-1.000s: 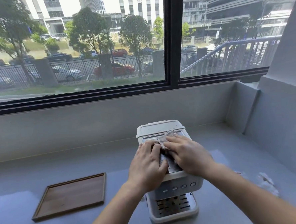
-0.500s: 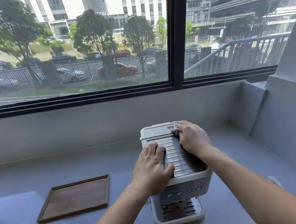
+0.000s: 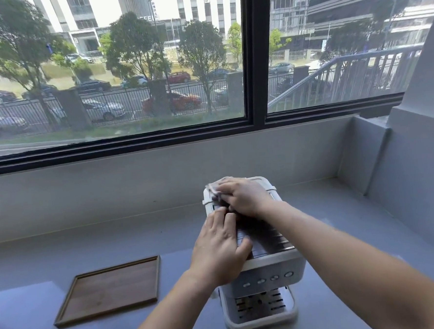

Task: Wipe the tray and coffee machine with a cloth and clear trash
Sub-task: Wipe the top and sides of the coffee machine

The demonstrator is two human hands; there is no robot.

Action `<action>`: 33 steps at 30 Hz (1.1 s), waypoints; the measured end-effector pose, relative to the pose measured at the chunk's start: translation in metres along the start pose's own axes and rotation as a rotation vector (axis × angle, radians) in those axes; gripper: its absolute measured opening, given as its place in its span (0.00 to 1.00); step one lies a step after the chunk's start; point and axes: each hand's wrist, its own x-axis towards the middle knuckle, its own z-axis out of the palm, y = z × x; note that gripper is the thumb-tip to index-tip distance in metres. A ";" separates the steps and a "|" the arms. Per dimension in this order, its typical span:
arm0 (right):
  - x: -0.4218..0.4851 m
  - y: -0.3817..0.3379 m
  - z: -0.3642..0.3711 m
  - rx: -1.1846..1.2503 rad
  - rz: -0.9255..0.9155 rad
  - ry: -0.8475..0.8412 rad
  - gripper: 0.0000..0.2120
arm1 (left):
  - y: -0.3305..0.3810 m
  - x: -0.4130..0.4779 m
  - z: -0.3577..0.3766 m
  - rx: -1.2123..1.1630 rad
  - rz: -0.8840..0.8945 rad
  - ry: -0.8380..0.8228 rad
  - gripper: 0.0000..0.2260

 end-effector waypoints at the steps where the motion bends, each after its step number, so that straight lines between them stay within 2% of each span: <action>1: 0.001 -0.004 0.002 0.023 -0.063 -0.045 0.15 | 0.000 0.000 0.000 -0.004 -0.001 0.005 0.18; 4: 0.003 0.007 -0.001 -0.007 -0.065 -0.041 0.15 | -0.001 -0.001 0.000 -0.019 0.009 0.000 0.18; 7: 0.000 0.030 -0.004 -0.128 0.135 0.105 0.15 | -0.002 -0.001 0.001 -0.037 -0.003 -0.003 0.19; 9: -0.003 0.042 -0.009 -0.159 0.252 0.144 0.14 | -0.001 -0.002 0.000 -0.047 -0.008 -0.003 0.19; 12: -0.014 0.043 -0.007 -0.135 0.328 0.175 0.11 | 0.000 -0.003 -0.001 -0.057 -0.013 0.006 0.19; 17: -0.045 0.033 0.001 -0.152 0.064 0.191 0.13 | 0.000 -0.003 0.000 -0.060 -0.010 0.006 0.21; 21: -0.017 0.042 -0.017 -0.190 0.277 0.130 0.13 | 0.000 -0.002 0.000 -0.060 -0.010 0.012 0.19; 22: -0.010 0.037 -0.016 -0.196 0.284 0.121 0.13 | 0.000 -0.002 0.000 -0.056 -0.007 0.013 0.19; 23: -0.005 0.030 -0.011 -0.200 0.232 0.108 0.12 | -0.001 -0.002 0.000 -0.052 -0.003 0.014 0.20; 26: -0.012 0.008 0.007 -0.111 -0.098 0.057 0.12 | -0.001 -0.002 0.001 -0.065 0.000 0.033 0.19; 27: -0.014 0.011 0.005 -0.082 -0.138 0.035 0.12 | -0.002 -0.002 0.001 -0.074 0.000 0.037 0.18; 29: -0.013 0.027 -0.005 -0.095 -0.067 0.043 0.14 | -0.002 -0.003 0.001 -0.086 -0.001 0.027 0.20; 33: -0.019 0.053 -0.017 -0.106 0.218 0.141 0.13 | -0.001 -0.002 0.000 -0.112 0.000 0.030 0.20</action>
